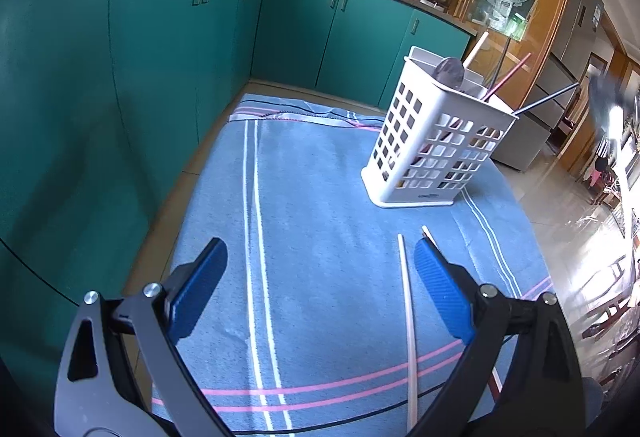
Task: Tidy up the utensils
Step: 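Drop the spoon into the white holder and open the right gripper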
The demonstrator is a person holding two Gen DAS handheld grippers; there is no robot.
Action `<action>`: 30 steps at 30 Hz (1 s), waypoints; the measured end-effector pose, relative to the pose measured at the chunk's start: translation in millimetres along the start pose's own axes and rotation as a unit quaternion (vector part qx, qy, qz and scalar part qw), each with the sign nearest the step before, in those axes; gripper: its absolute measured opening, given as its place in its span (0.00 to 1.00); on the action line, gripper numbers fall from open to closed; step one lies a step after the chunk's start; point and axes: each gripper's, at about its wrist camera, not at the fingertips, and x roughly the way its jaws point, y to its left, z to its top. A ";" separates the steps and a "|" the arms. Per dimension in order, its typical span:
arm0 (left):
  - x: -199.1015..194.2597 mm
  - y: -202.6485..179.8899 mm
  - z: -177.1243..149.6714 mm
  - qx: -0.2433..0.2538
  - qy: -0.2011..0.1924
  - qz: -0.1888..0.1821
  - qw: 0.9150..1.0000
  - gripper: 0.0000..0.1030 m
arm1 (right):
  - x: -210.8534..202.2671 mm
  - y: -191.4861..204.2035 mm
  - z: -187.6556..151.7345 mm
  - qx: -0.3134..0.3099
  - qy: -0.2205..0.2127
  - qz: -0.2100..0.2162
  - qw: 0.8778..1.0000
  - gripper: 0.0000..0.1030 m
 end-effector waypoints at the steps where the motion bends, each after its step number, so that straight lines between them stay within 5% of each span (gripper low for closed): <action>1: 0.3 -1.8 -0.5 0.002 0.001 -0.001 1.000 0.91 | -8.0 -6.2 13.9 0.004 -0.040 -0.053 0.998 0.02; 6: 0.6 -5.0 -2.2 0.007 0.003 -0.003 1.000 0.91 | -4.0 -32.7 38.9 0.062 -0.160 -0.185 0.968 0.02; 8: -0.6 -2.4 -1.9 0.004 0.001 -0.003 1.000 0.91 | 6.5 -36.7 37.9 0.070 -0.211 -0.244 0.944 0.02; 14: -3.9 1.8 -0.8 0.001 0.000 -0.004 1.000 0.91 | 42.9 -32.8 29.2 0.067 -0.279 -0.341 0.895 0.02; 22: -2.1 0.3 3.6 0.002 0.000 -0.011 1.000 0.91 | 90.7 -37.0 4.4 0.044 -0.269 -0.389 0.880 0.02; 26: -3.2 -1.2 3.9 0.005 -0.001 -0.014 1.000 0.91 | 99.0 -36.9 -6.2 0.049 -0.250 -0.370 0.893 0.03; 28: -2.6 -0.7 4.1 0.004 0.000 -0.013 1.000 0.91 | 95.5 -33.5 -10.4 0.058 -0.242 -0.354 0.902 0.28; 29: -2.4 -0.6 3.8 0.003 0.001 -0.013 1.000 0.91 | 87.0 -30.6 -13.0 0.064 -0.245 -0.352 0.901 0.67; 30: -2.2 -0.9 3.5 0.004 0.001 -0.013 1.000 0.91 | 72.9 -28.2 -17.3 0.075 -0.256 -0.355 0.896 0.87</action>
